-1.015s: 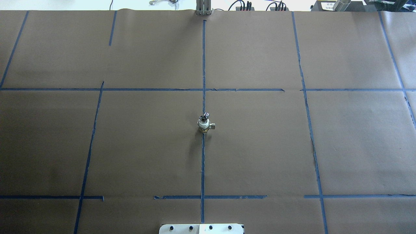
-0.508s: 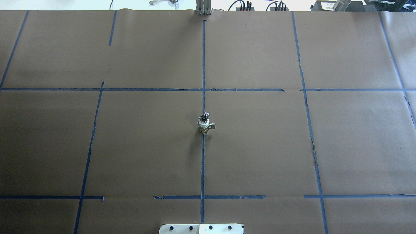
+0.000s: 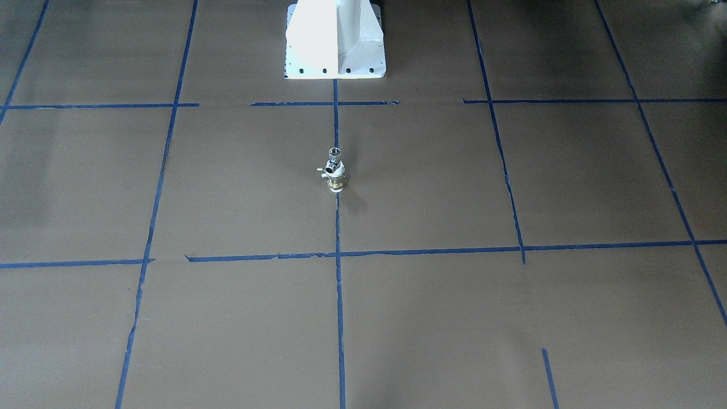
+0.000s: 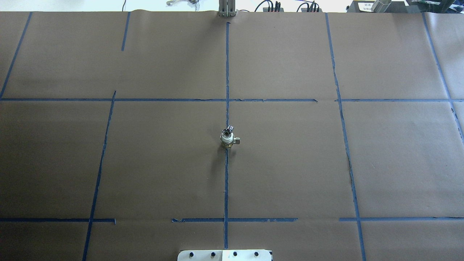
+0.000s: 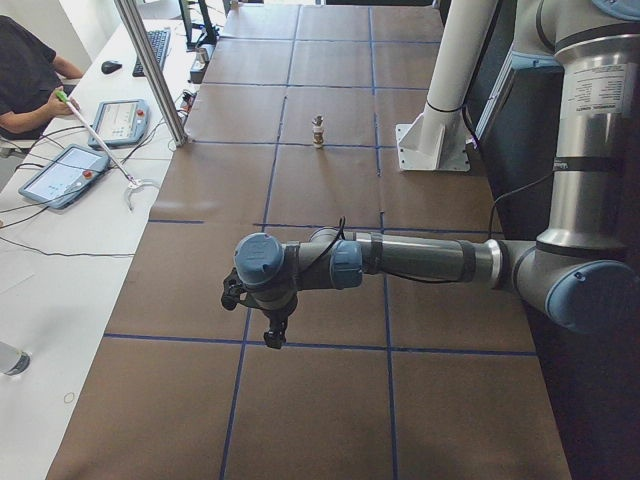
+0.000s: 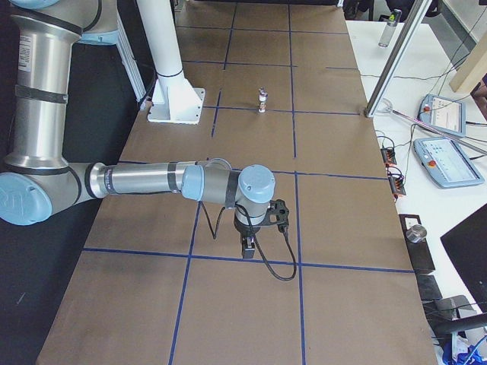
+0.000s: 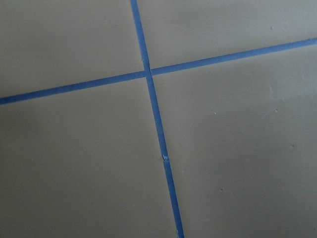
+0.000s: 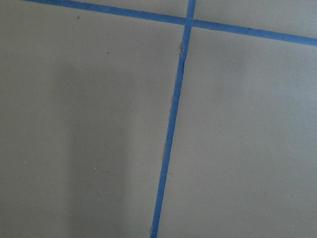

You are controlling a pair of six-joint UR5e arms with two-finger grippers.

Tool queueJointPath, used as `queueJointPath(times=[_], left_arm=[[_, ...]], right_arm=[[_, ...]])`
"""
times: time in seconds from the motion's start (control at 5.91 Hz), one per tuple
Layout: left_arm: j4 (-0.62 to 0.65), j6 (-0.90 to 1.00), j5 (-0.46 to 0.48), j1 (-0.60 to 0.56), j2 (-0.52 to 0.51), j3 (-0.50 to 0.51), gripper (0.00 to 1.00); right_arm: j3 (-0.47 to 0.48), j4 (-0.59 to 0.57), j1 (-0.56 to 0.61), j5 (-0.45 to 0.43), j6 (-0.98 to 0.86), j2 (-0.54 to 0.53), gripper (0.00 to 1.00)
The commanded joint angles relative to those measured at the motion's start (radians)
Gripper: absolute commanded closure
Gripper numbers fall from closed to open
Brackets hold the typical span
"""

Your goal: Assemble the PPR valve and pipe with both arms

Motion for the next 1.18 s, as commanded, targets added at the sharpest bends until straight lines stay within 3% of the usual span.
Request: queueJointPath(times=[0.0,1.02], left_arm=[[0.019,0.001,0.002,-0.002,-0.009,-0.023,0.00],[-0.026,0.000,0.008,0.000,0.018,-0.050,0.00]], right_arm=[[-0.001,0.001,-0.030,0.001,0.036,0.015,0.00],[0.004,0.010,-0.035,0.004,0.041,0.016,0.00]])
